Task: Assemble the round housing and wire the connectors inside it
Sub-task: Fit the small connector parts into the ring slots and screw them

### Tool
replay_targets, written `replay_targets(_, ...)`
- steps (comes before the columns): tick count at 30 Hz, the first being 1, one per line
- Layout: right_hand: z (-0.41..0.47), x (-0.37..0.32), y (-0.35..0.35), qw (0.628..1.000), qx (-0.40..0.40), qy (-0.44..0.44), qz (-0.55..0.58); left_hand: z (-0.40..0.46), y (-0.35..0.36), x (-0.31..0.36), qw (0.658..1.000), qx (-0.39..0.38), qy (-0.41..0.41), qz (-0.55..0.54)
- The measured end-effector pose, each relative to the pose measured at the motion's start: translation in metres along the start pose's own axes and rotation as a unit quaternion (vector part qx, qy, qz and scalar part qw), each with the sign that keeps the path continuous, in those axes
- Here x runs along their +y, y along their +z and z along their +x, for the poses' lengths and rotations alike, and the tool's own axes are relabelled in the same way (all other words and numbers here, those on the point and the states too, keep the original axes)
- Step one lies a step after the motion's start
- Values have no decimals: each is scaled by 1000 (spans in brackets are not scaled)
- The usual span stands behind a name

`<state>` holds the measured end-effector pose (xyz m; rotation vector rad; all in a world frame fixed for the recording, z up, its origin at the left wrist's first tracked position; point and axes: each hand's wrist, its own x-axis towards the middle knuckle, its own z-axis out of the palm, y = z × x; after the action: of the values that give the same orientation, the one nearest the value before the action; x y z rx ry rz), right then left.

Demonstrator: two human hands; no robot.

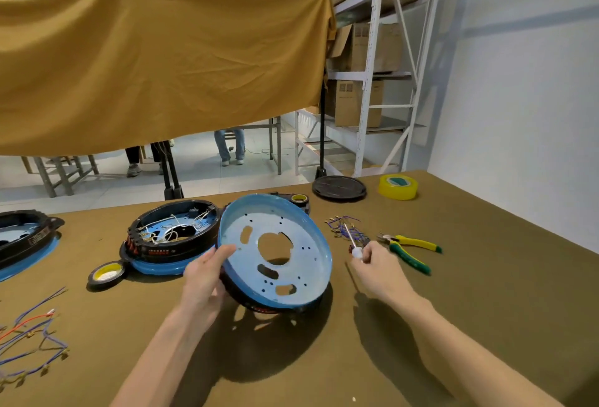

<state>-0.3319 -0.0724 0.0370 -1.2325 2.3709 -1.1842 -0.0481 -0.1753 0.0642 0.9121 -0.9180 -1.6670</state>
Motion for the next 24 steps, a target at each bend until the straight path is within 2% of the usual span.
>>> replay_targets(2, -8, 11, 9, 995, -30, -12, -95, -2, 6, 12, 989, -13, 123, 85)
replay_targets(3, -11, 14, 14, 991, -42, -22, -126, -2, 8, 17, 970, -19, 191, 147)
replay_targets(6, -11, 15, 26, 980, -44, -57, -186, -5, 17, 25, 869, -32, 361, 338)
replay_targets(8, -6, 15, 30, 977, -40, -65, -197, -7, 24, 24, 793, -68, 424, 431)
replay_targets(11, 1, 14, 32, 973, -44, -59, -218, -6, 22, 10, 696, -126, 438, 555)
replay_targets(13, 6, 13, 32, 968, -28, -64, -241, -5, 15, -6, 649, -154, 435, 604)
replay_targets(14, 8, 10, 32, 972, -5, -70, -224, -5, 12, -15, 628, -167, 442, 618)
replay_targets(16, 9, 0, 33, 990, 39, -82, -112, -4, 9, -34, 586, -191, 457, 641)
replay_targets(18, 8, -14, 37, 996, 36, -84, 20, -3, 9, -49, 549, -205, 466, 664)
replay_targets(20, 3, -27, 42, 994, -8, -81, 77, -3, 9, -61, 516, -216, 466, 686)
replay_targets(23, -9, -28, 54, 988, -4, -156, -8, -4, 5, -72, 471, -205, 485, 708)
replay_targets(24, -11, -26, 56, 982, 2, -187, -28, -4, 3, -72, 475, -202, 485, 706)
